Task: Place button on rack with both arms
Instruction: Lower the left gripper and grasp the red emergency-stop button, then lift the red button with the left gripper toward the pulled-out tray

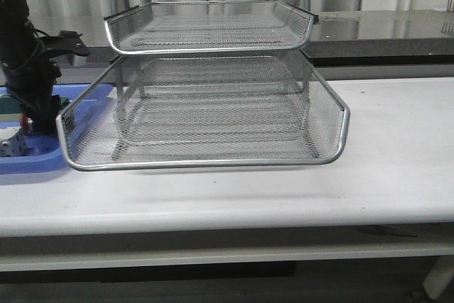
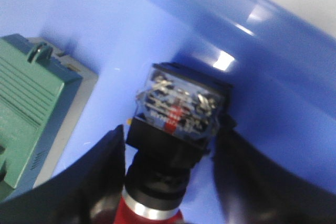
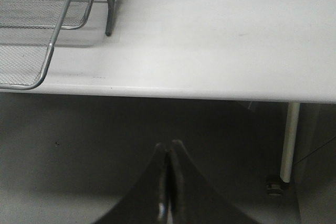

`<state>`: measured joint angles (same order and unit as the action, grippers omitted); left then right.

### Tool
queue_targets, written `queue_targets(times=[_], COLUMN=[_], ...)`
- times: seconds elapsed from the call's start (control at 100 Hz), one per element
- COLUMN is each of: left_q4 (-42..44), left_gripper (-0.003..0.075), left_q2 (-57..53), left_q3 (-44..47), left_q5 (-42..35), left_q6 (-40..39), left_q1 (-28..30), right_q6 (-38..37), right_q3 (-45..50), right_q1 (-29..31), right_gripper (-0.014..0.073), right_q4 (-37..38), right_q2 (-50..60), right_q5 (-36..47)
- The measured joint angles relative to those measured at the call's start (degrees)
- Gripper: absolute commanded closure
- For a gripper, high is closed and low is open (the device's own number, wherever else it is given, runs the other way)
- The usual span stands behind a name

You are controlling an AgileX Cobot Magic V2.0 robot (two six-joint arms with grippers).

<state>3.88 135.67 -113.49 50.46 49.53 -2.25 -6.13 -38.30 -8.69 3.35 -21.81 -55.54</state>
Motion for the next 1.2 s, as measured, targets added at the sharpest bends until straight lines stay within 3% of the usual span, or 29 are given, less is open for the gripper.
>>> queue_targets(times=[0.17,0.47,0.7,0.96,1.2], left_q4=[0.0,0.0,0.0,-0.1,-6.0], left_gripper=[0.0645,0.0711,0.0715,0.0715,0.0715], left_q2=[0.0,0.1,-0.8,-7.2,-14.6], left_q3=[-0.5,-10.3,-18.5,-19.0,-19.0], left_q5=[1.2,13.4,20.0,21.1,21.6], left_q6=[0.0,0.0,-2.2,-4.9,-5.7], left_q1=[0.0,0.0,0.0,0.0,0.0], right_q6=[0.0,0.0,0.0,-0.1,-0.1], right_q3=[0.0,0.0,0.0,0.0,0.0], right_q1=[0.0,0.0,0.0,0.0,0.0], right_gripper=[0.0664,0.0664,0.0664,0.0664,0.0664], right_q4=[0.0,0.0,0.0,0.0,0.0], right_q2=[0.0,0.0,0.0,0.0,0.0], right_q5=[0.0,0.0,0.0,0.0,0.0])
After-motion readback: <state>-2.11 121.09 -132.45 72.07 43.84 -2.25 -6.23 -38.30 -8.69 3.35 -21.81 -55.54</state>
